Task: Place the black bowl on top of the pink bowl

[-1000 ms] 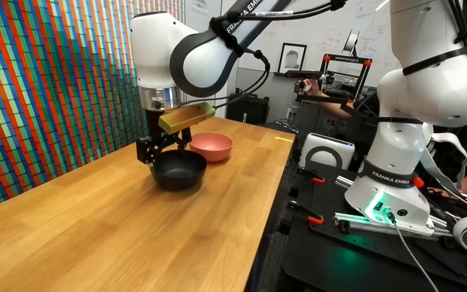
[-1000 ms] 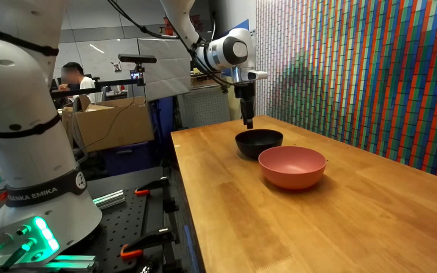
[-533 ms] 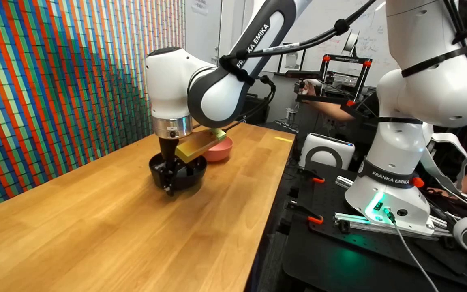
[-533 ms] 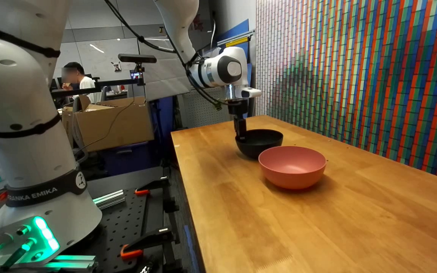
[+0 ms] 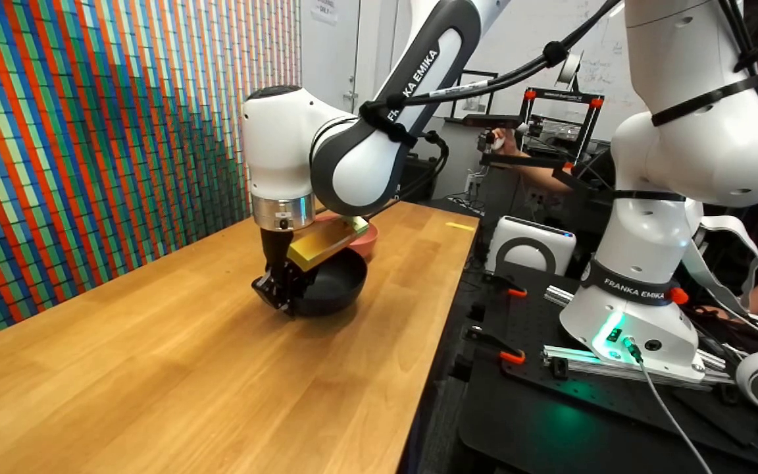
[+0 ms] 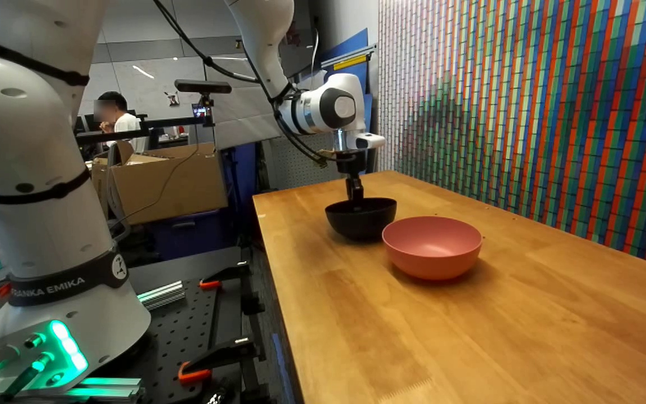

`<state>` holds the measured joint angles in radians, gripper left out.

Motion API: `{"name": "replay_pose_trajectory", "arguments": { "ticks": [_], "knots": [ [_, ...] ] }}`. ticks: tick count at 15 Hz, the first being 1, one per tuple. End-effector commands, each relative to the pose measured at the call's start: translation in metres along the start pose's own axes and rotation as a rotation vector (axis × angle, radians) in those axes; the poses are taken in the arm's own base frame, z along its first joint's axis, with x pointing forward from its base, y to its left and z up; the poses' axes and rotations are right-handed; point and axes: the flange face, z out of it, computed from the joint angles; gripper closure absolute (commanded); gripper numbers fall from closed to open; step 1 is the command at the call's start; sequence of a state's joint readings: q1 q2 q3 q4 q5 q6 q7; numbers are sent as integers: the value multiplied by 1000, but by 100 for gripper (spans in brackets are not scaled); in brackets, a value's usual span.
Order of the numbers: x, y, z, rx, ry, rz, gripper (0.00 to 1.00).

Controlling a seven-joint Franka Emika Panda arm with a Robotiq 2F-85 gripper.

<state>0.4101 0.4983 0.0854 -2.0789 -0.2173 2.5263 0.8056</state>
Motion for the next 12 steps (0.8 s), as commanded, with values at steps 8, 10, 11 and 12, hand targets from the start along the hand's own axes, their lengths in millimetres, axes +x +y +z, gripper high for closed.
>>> {"name": "replay_pose_trajectory", "arguments": {
  "ticks": [8, 10, 11, 12],
  "knots": [
    [13, 2, -28, 0, 13, -51, 95],
    [24, 3, -37, -15, 20, -63, 95],
    [30, 3, -42, -18, 23, -64, 95],
    [37, 5, -48, -25, 33, -65, 95]
  ]
}}
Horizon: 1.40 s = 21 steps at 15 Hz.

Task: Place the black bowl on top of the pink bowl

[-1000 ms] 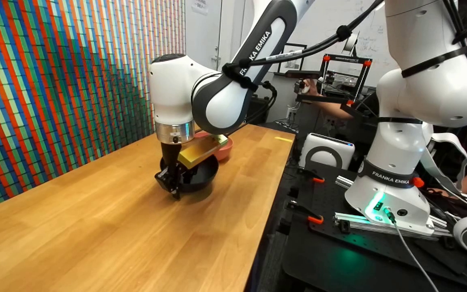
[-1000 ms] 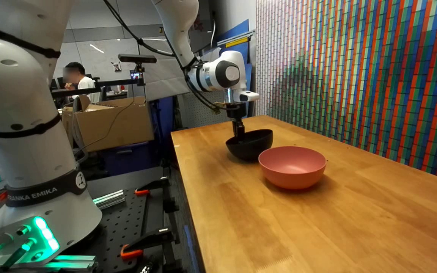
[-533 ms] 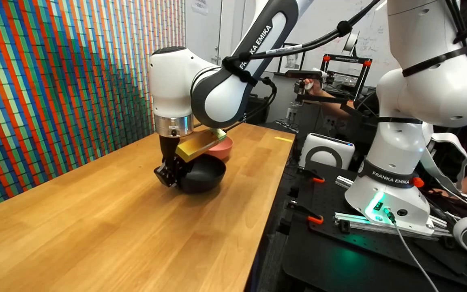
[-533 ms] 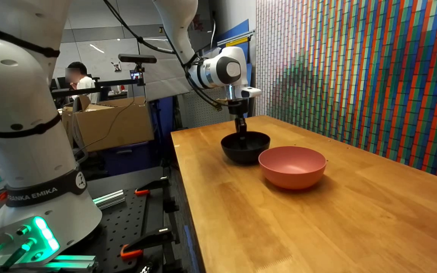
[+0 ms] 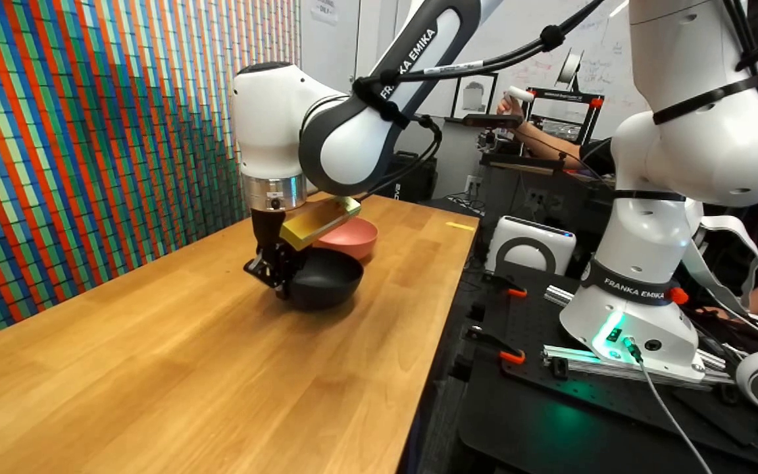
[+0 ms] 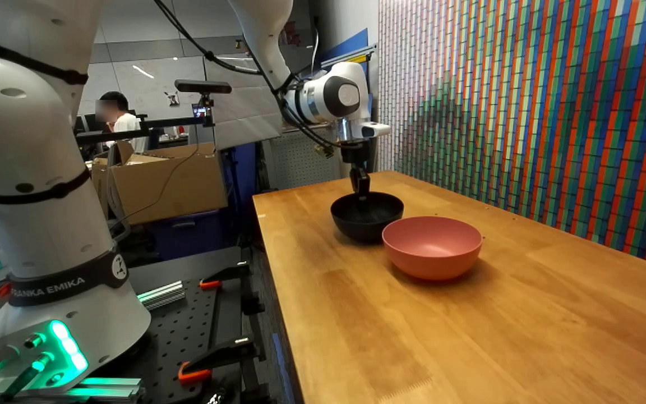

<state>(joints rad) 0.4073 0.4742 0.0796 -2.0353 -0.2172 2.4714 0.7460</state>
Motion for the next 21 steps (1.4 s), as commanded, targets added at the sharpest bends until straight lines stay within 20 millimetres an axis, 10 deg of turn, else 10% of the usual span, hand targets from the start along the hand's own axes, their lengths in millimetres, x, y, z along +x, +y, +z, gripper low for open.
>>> {"name": "replay_pose_trajectory", "arguments": {
  "ticks": [1, 21],
  "knots": [
    [27, 9, -27, -28, 22, -20, 95],
    [120, 94, -101, -159, 100, 78, 95]
  ]
}}
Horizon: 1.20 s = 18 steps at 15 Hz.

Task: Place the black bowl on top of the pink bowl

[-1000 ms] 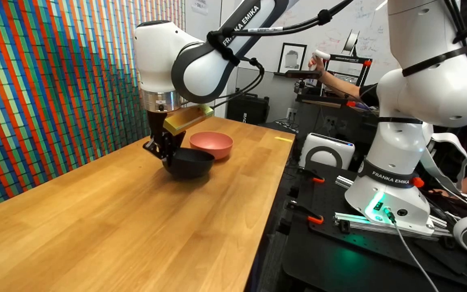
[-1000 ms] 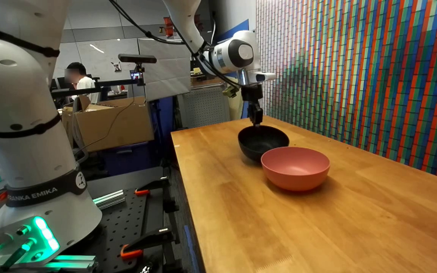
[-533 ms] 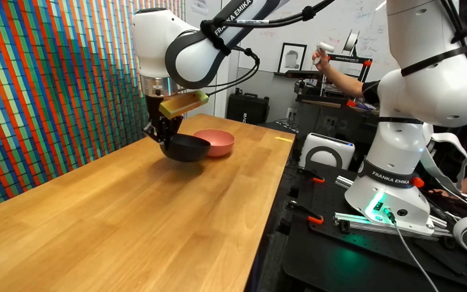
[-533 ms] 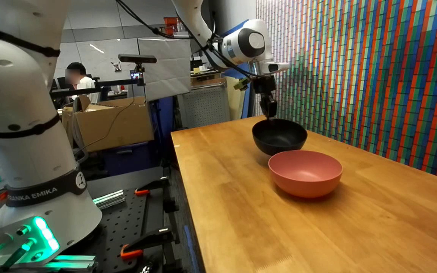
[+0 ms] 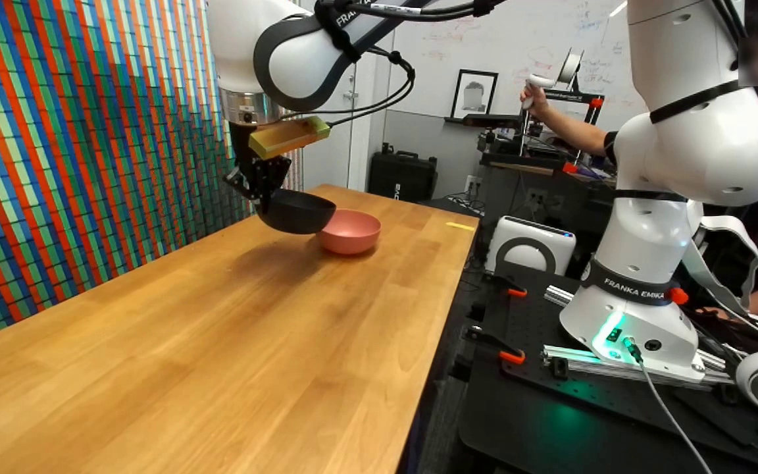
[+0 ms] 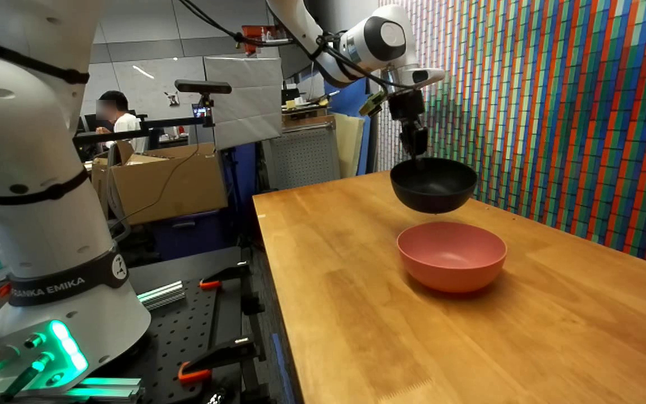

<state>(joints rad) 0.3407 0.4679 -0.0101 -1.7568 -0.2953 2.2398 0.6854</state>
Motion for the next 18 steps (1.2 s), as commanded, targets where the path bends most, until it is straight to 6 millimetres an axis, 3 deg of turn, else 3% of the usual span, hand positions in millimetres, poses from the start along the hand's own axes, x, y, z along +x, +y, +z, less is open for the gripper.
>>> {"name": "replay_pose_trajectory", "arguments": {
  "ticks": [1, 6, 8, 14, 18],
  "knots": [
    [12, 34, -6, -85, -3, -2, 95],
    [16, 92, 6, -211, -24, 11, 97],
    [11, 106, 13, -229, -32, 15, 96],
    [-37, 126, 44, -248, -130, 1, 96],
    [-63, 128, 62, -219, -118, 5, 96]
  ]
}}
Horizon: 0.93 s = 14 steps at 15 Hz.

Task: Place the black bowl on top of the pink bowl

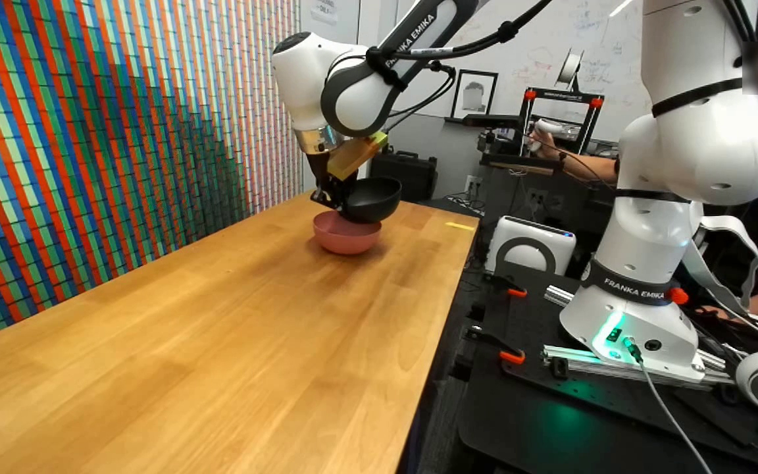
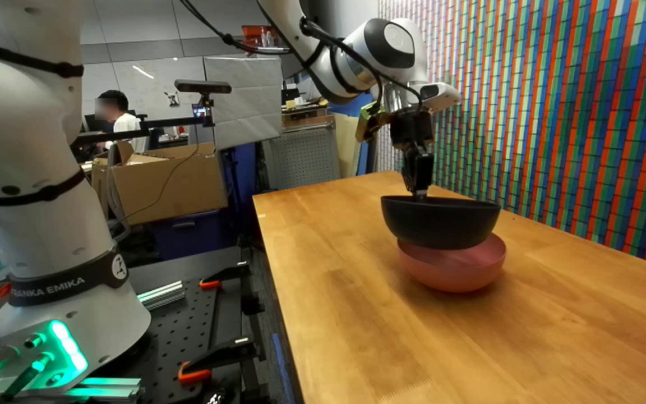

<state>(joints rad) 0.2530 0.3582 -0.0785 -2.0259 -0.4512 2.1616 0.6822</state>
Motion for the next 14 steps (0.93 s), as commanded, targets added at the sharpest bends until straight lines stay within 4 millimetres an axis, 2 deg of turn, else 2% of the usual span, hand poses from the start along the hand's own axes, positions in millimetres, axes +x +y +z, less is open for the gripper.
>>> {"name": "replay_pose_trajectory", "arguments": {
  "ticks": [1, 8, 14],
  "knots": [
    [-23, 6, 4, 41, 43, 5, 96],
    [-35, -17, 12, 157, 77, 57, 96],
    [-29, -32, 6, 198, 104, 66, 96]
  ]
}}
